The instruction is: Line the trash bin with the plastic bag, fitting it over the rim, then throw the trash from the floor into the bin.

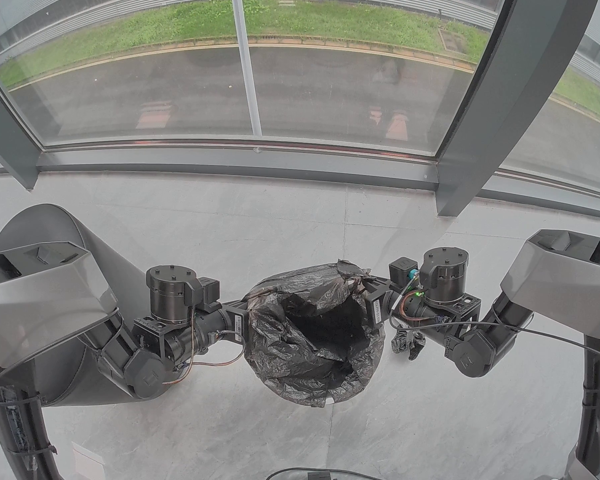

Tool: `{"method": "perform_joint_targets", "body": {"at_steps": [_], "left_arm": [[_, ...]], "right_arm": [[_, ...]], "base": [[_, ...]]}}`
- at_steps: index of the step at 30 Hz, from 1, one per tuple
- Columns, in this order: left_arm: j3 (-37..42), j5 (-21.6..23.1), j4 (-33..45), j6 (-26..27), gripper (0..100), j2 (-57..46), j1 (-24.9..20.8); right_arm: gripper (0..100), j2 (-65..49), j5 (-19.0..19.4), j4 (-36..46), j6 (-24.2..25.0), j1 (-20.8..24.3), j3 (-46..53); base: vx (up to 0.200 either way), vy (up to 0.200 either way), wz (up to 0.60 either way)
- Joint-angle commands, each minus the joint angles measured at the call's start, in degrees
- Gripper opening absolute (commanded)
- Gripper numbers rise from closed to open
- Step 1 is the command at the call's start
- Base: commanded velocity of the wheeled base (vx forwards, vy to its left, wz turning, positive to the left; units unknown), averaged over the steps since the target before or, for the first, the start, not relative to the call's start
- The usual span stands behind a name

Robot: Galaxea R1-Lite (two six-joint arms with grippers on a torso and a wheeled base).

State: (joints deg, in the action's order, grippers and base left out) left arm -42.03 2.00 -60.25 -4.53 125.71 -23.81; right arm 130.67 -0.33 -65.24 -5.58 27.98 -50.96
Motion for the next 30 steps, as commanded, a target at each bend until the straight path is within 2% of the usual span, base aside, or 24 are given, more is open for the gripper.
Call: {"method": "perform_joint_targets", "body": {"at_steps": [1,19,20,22,23,30], "left_arm": [[-1.6,0.0,0.3,0.0,0,1.5,0.3],[-3.1,0.3,1.4,-0.1,0,2.2,0.2],[-3.0,0.3,1.4,-0.1,0,2.2,0.2],[-2.9,0.3,1.4,0.0,0,2.1,0.2],[-2.8,0.3,1.4,0.0,100,2.1,0.2],[-2.9,0.3,0.7,-0.1,100,2.3,0.2]], "right_arm": [[0,2.0,-0.2,0.0,0.0,-0.2,-1.9],[0,1.3,-2.9,0.0,0.1,-0.4,-2.9],[100,1.3,-2.9,0.0,0.1,-0.4,-2.9],[100,1.3,-2.9,0.0,0.1,-0.4,-3.1],[100,1.3,-2.9,0.0,0.1,-0.4,-3.2],[100,1.3,-2.9,0.0,0.2,-0.5,-3.3]], "base": [[0.0,0.0,0.0],[0.0,0.0,0.0],[0.0,0.0,0.0],[0.0,0.0,0.0],[0.0,0.0,0.0],[0.0,0.0,0.0]]}}
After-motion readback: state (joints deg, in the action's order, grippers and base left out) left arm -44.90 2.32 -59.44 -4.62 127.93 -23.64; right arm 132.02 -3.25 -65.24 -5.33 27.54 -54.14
